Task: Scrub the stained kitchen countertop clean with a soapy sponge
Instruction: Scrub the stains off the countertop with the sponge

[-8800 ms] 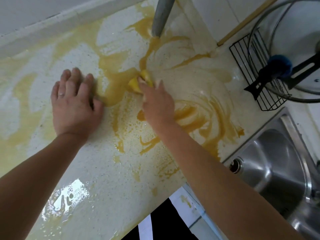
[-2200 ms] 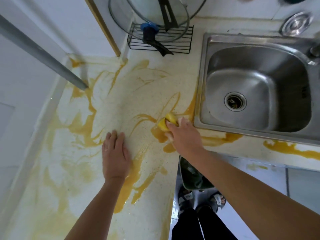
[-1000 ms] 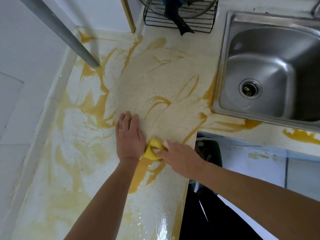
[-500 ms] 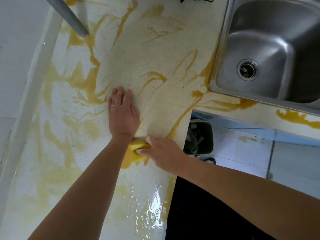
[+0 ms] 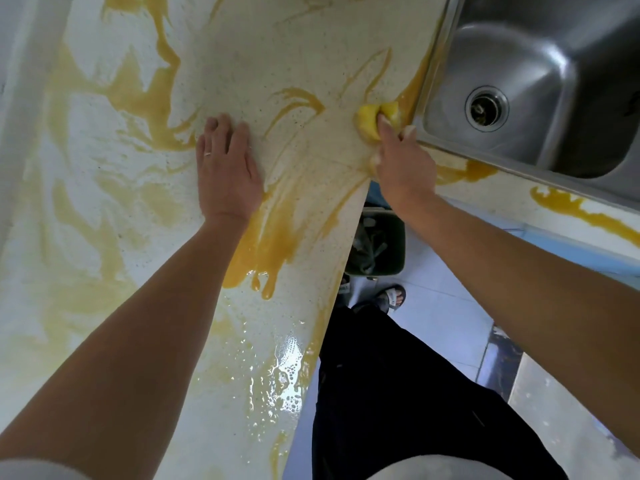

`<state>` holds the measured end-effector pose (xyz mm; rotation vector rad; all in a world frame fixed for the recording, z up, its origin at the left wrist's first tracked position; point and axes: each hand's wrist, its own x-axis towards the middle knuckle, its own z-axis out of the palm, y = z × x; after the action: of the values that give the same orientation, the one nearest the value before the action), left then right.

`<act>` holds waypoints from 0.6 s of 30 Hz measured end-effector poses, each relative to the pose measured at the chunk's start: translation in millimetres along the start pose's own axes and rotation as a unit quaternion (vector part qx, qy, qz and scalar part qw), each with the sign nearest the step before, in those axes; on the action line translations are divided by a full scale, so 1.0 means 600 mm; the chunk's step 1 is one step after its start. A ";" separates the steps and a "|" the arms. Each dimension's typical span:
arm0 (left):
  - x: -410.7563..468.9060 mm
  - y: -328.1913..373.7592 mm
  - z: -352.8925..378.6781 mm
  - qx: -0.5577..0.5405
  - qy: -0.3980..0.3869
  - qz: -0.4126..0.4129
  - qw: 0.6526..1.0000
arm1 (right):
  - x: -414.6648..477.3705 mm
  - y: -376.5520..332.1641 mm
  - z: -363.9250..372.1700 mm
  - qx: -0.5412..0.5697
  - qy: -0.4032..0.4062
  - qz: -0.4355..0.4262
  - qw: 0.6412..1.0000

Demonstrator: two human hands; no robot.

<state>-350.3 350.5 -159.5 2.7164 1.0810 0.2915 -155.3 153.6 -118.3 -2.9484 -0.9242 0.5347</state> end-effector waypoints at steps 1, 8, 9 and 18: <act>0.002 0.000 0.000 0.001 0.001 0.002 1.000 | -0.001 0.011 0.000 0.000 0.005 0.011 1.000; 0.001 0.001 -0.003 0.000 -0.019 -0.002 1.000 | -0.008 0.076 -0.001 -0.005 0.029 -0.034 0.999; 0.002 0.000 -0.005 0.000 -0.022 0.000 1.000 | -0.008 0.078 -0.004 -0.011 0.032 -0.040 0.999; 0.000 0.005 -0.012 0.010 -0.046 0.010 0.999 | -0.030 0.148 -0.010 -0.017 0.030 -0.073 0.997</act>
<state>-350.0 349.4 -151.7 2.7302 1.0384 0.1578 -118.1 70.4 -116.4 -2.8768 -1.1413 0.4264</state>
